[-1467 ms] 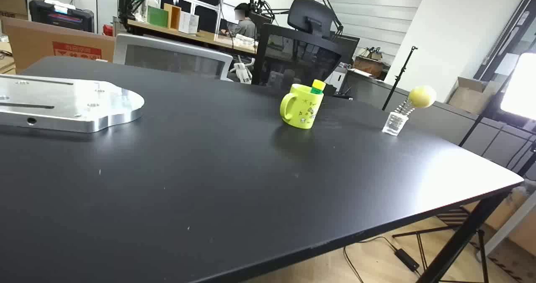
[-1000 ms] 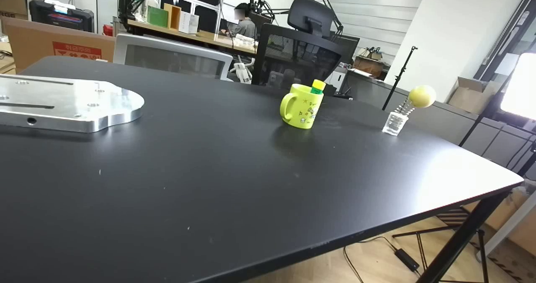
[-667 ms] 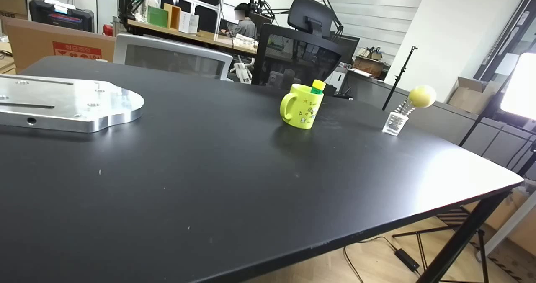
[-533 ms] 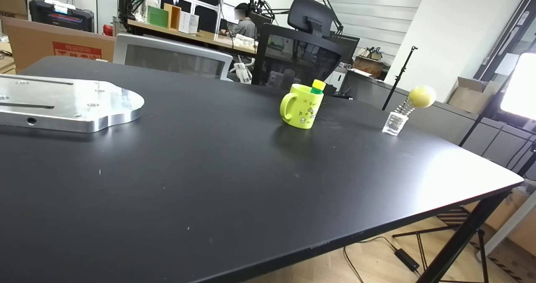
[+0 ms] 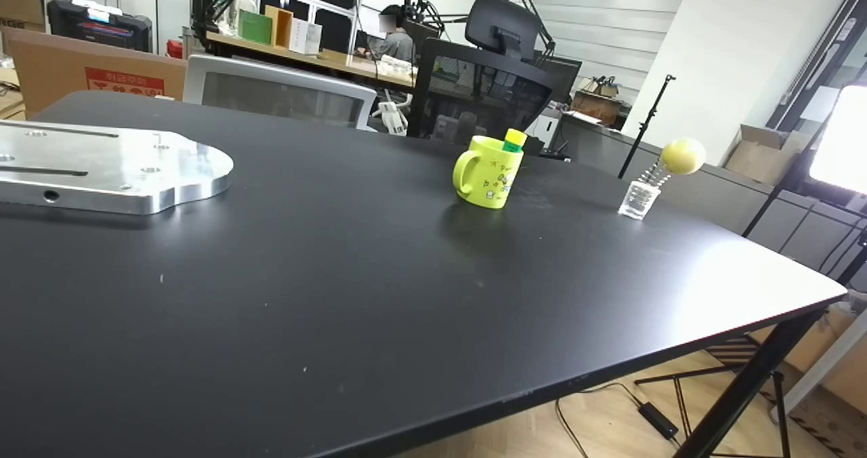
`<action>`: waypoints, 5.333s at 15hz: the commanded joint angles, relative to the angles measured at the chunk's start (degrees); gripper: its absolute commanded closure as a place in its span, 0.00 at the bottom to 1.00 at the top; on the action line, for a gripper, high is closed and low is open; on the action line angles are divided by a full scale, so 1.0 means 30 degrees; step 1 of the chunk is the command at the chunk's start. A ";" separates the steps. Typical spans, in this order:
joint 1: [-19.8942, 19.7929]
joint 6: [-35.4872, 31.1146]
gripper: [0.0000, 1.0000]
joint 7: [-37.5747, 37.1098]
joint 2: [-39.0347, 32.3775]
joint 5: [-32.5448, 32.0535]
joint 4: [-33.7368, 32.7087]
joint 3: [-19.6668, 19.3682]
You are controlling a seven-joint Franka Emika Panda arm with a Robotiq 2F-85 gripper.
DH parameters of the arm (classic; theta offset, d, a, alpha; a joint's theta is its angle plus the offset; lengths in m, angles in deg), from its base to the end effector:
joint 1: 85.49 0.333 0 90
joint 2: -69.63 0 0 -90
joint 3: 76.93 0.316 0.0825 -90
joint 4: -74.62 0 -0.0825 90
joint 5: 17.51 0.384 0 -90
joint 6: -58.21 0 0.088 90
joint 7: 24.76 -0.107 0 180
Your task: Put the paper glue on the table
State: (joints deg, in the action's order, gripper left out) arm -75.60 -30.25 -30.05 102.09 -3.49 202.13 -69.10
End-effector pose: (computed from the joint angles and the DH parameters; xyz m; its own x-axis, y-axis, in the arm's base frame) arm 0.3386 0.1465 0.5750 0.9724 0.1912 -0.1335 0.1696 -0.9728 -0.1580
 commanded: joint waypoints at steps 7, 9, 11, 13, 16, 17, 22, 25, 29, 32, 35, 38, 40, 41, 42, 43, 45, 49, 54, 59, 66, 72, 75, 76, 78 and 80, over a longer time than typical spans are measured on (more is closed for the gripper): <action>-0.0165 -0.4917 0.00 0.3130 -0.2215 -0.1251 0.0212 -0.0040; -0.0183 -0.6840 0.00 0.4355 -0.3121 -0.1766 0.0175 -0.0118; -0.0363 -0.8629 0.00 0.4730 -0.4080 -0.2605 0.0060 -0.0097; -0.0559 -0.9959 0.00 0.4860 -0.4902 -0.3934 -0.0035 -0.0039; -0.0797 -1.0523 0.00 0.4691 -0.5704 -0.5171 -0.0221 -0.0167; -0.0520 -1.0668 0.00 0.4758 -0.5285 -0.4589 0.0322 -0.0172; -0.0693 -1.0703 0.00 0.4760 -0.5654 -0.4921 0.0180 -0.0214; -0.0634 -1.0693 0.00 0.5257 -0.5811 -0.4806 0.0043 -0.0325; -0.0758 -1.1248 0.00 0.6900 -0.7212 -0.4865 -0.0800 -0.0708; -0.0984 -1.1959 0.00 0.8257 -0.8910 -0.4944 -0.1950 -0.1142; -0.1273 -1.2255 0.00 0.9123 -1.0854 -0.5078 -0.3571 -0.1331; -0.1523 -1.2255 0.00 0.9547 -1.2753 -0.5244 -0.5464 -0.1257; -0.1643 -1.2355 0.00 0.9871 -1.3870 -0.5271 -0.6603 -0.1159; -0.1677 -1.2351 0.00 1.0019 -1.4398 -0.5248 -0.7145 -0.1109; -0.1706 -1.2375 0.00 1.0139 -1.4861 -0.5208 -0.7624 -0.1055; -0.1717 -1.2414 0.00 1.0276 -1.5357 -0.5139 -0.8023 -0.0977; -0.1688 -1.2450 0.00 1.0450 -1.6249 -0.5226 -0.8668 -0.0819; -0.1648 -1.2782 0.00 1.0638 -1.7605 -0.5375 -0.9129 -0.0458; -0.1601 -1.3915 0.00 1.0640 -1.8883 -0.5664 -0.9114 -0.0157; -0.1525 -1.4305 0.00 1.0555 -1.9755 -0.5839 -0.9112 0.0111; -0.1633 -1.4220 0.00 1.0568 -1.9799 -0.5676 -0.8688 0.0255; -0.1349 -1.4834 0.00 1.0103 -1.9922 -0.6241 -0.8613 0.0038; -0.1291 -1.5984 0.00 1.0199 -2.0222 -0.6700 -0.8563 0.0049; -0.1297 -1.6385 0.00 1.0231 -2.0385 -0.6810 -0.8558 0.0066; -0.1302 -1.7035 0.00 1.0210 -2.0701 -0.6862 -0.8500 0.0091; -0.1306 -1.7290 0.00 1.0168 -2.1052 -0.6935 -0.8485 0.0114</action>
State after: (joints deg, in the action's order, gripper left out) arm -79.43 -80.60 2.01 40.01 -23.01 176.52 -69.04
